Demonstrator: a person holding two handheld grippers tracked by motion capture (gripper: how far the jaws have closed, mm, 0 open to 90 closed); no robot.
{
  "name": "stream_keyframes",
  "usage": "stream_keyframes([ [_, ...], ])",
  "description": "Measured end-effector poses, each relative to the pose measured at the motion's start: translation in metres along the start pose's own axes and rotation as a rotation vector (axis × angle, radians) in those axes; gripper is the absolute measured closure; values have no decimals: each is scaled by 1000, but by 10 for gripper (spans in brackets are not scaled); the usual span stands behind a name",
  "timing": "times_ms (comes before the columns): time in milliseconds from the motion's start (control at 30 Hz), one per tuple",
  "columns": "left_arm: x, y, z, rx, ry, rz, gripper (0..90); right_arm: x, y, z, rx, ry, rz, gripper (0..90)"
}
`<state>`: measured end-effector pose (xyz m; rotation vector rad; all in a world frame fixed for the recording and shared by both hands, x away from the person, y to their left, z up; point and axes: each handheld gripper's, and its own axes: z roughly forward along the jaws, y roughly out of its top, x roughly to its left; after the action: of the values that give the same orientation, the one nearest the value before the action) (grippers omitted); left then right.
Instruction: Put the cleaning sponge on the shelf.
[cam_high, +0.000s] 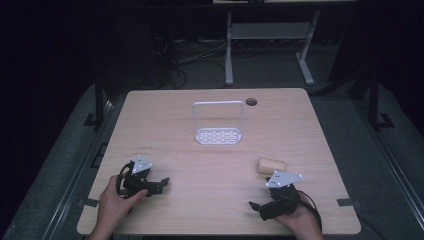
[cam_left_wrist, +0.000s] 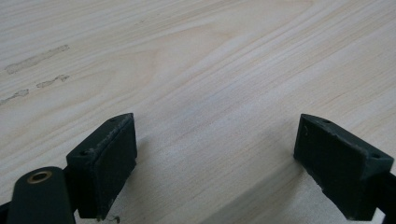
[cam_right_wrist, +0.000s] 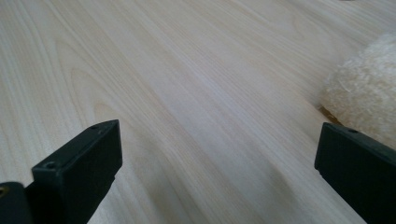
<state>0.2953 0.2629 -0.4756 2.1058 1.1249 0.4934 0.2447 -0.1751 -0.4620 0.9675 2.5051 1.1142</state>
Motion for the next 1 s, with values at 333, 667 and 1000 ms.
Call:
stream_keyframes([
  [333, 0, 0, 0, 0, 0, 0, 127, -8, -4, -9, 13, -30, 16, 7],
  [667, 0, 0, 0, 0, 0, 0, 126, -17, -9, -17, 19, -59, 42, 8],
  [1000, 0, 0, 0, 0, 0, 0, 126, -27, -15, -26, 25, -92, 70, 8],
])
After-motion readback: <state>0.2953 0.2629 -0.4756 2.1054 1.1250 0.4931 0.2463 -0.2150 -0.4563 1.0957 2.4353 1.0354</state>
